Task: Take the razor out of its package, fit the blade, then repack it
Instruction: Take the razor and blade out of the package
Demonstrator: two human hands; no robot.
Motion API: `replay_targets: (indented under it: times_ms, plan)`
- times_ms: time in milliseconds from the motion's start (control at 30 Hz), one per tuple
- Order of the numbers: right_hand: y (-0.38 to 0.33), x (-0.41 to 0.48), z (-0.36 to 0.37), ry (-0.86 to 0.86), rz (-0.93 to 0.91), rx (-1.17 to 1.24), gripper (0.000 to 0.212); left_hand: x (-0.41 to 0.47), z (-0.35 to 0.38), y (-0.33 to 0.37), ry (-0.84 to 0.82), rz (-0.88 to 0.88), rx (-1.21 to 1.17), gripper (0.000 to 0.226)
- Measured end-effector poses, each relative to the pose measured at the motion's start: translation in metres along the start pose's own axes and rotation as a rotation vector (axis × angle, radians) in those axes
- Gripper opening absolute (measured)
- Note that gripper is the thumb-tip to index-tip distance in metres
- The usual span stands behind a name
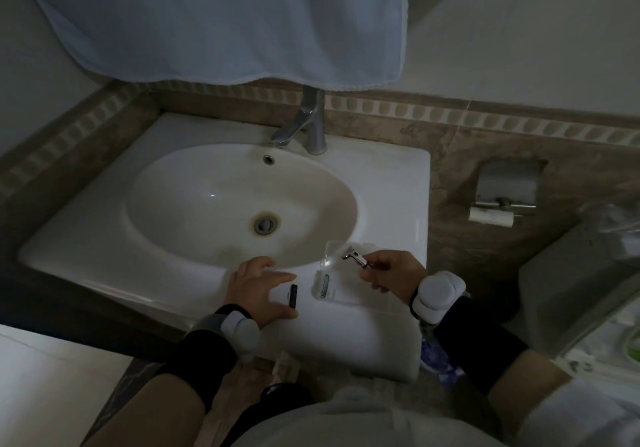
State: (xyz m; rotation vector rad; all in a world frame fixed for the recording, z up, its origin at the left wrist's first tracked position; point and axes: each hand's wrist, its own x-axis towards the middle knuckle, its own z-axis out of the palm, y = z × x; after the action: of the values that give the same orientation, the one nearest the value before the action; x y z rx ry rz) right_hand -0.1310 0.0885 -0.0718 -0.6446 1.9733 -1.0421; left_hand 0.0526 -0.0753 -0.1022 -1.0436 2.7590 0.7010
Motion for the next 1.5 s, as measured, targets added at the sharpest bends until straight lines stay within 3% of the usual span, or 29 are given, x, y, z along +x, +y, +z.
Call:
replay_targets:
  times_ms: [67,133,233,500,833,933,1067,1300,1500]
  plan:
    - [0.001,0.000,-0.001,0.018,-0.022,-0.109,0.024,0.002,-0.001,0.003,-0.001,0.001,-0.017,0.073]
    - [0.001,0.001,-0.003,0.021,-0.058,-0.370,0.026,0.006,-0.002,0.011,0.019,0.029,-0.048,0.076]
    - [-0.001,0.000,0.000,-0.084,-0.110,-0.667,0.028,0.013,0.000,0.027,0.015,0.131,-0.054,0.075]
    - [-0.002,0.002,0.013,-0.113,-0.152,-1.002,0.029,0.024,0.011,0.042,-0.040,0.188,-0.004,0.066]
    - [0.006,0.000,0.017,-0.111,-0.138,-1.033,0.033,0.023,0.013,0.040,-0.048,0.178,0.002,0.063]
    - [0.002,-0.002,0.020,-0.051,-0.182,-0.951,0.041,0.023,0.013,0.038,-0.054,0.166,-0.006,0.063]
    - [-0.014,0.000,0.034,-0.052,-0.235,-0.931,0.036,0.024,0.011,0.039,-0.040,0.151,0.008,0.061]
    - [-0.029,0.008,0.059,-0.061,-0.142,-1.027,0.046,0.023,0.009,0.044,-0.075,0.168,0.050,0.043]
    - [-0.025,0.019,0.074,-0.061,0.004,-1.029,0.045,0.022,0.007,0.041,-0.099,0.172,0.074,0.042]
